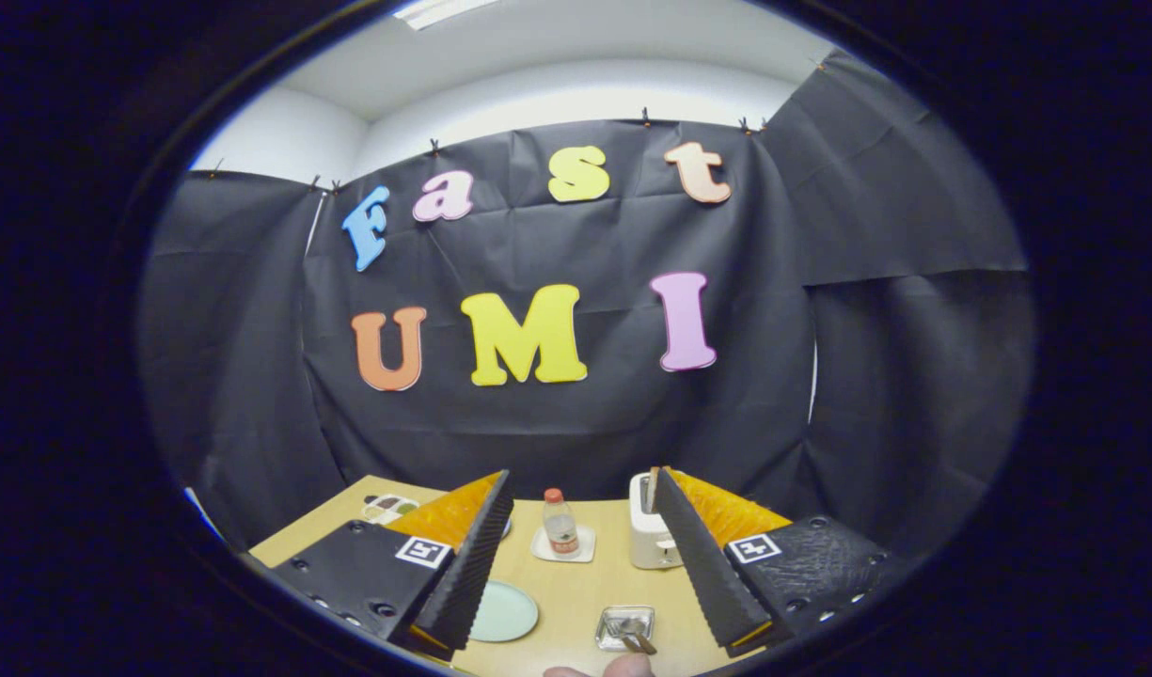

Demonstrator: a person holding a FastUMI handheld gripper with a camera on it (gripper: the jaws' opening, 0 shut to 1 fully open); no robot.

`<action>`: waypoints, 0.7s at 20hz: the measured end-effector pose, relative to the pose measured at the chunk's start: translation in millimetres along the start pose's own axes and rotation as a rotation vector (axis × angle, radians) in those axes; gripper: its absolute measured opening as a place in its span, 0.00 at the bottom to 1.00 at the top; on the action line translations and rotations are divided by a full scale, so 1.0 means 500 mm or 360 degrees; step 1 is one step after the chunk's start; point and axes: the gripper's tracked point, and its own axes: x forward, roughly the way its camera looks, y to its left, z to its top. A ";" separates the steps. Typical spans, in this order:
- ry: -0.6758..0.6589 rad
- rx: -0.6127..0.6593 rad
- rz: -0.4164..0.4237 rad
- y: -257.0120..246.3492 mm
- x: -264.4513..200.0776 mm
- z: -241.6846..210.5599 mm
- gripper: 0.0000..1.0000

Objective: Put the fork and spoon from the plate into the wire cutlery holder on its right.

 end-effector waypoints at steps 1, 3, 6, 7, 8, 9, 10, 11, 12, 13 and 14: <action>-0.0009 -0.0007 0.0005 0.000 -0.007 -0.002 0.91; -0.0039 -0.0006 0.0013 0.000 -0.008 0.000 0.91; -0.0037 0.0025 0.0013 -0.009 -0.016 -0.009 0.91; -0.0036 0.0034 0.0015 -0.013 -0.015 -0.009 0.91; -0.0037 0.0047 0.0007 -0.016 -0.015 -0.009 0.91; -0.0040 0.0056 0.0000 -0.021 -0.015 -0.009 0.91; -0.0041 0.0065 0.0000 -0.022 -0.016 -0.010 0.91; -0.0046 0.0066 0.0000 -0.024 -0.019 -0.009 0.91; -0.0052 0.0068 -0.0002 -0.028 -0.018 -0.009 0.91; -0.0056 0.0065 0.0000 -0.028 -0.020 -0.007 0.91; -0.0061 0.0064 -0.0003 -0.031 -0.020 -0.006 0.91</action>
